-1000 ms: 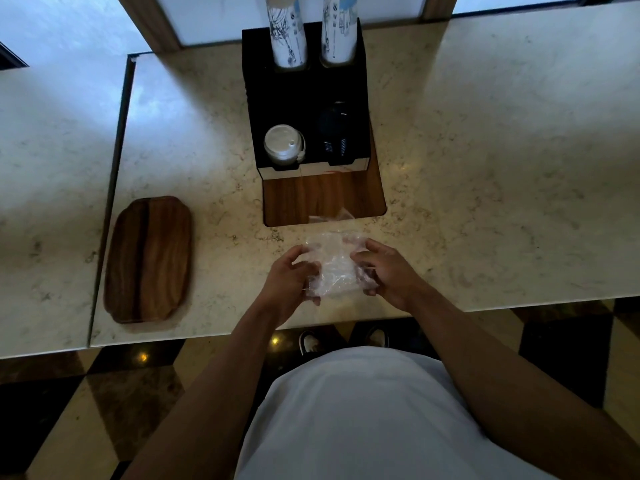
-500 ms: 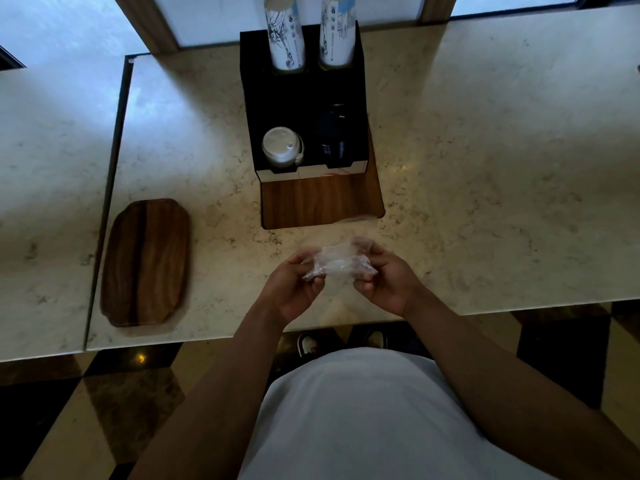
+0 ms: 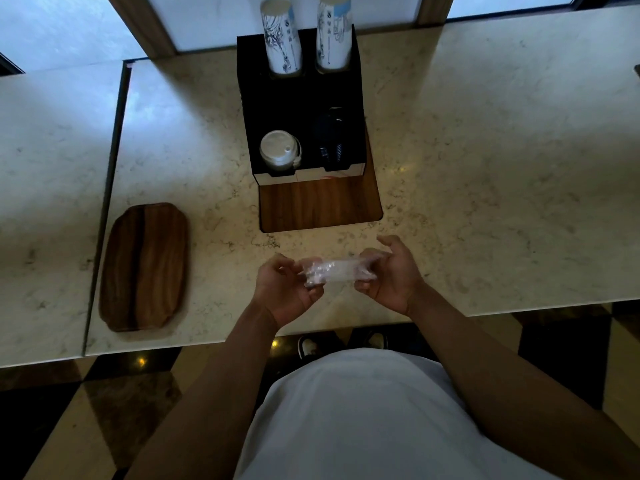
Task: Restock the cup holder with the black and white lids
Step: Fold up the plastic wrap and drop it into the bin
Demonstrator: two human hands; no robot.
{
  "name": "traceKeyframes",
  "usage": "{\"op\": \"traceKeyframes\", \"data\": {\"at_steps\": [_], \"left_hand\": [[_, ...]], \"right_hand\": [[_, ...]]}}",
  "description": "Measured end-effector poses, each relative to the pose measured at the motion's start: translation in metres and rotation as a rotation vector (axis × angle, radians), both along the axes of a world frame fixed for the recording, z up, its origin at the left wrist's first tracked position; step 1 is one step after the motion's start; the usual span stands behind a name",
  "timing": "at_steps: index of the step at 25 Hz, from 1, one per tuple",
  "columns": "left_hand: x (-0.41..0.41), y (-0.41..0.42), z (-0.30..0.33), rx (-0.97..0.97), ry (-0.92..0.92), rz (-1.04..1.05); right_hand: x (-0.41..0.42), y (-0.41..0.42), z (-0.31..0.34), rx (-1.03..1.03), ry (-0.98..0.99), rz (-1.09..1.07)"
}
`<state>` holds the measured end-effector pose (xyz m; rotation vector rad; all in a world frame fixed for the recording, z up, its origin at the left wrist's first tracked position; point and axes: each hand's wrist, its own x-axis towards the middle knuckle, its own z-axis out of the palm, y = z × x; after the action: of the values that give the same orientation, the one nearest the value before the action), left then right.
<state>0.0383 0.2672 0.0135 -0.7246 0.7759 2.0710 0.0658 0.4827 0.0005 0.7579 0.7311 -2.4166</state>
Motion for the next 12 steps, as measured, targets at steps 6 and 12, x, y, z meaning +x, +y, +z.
{"op": "traceKeyframes", "data": {"at_steps": [6,12], "left_hand": [[-0.005,-0.009,-0.003,-0.413,0.276,-0.377],[0.002,-0.014,0.002,-0.458,0.454,-0.333]], "right_hand": [[0.005,0.005,-0.007,0.407,0.147,0.264],[0.008,0.017,0.002,0.418,0.173,0.262]]}}
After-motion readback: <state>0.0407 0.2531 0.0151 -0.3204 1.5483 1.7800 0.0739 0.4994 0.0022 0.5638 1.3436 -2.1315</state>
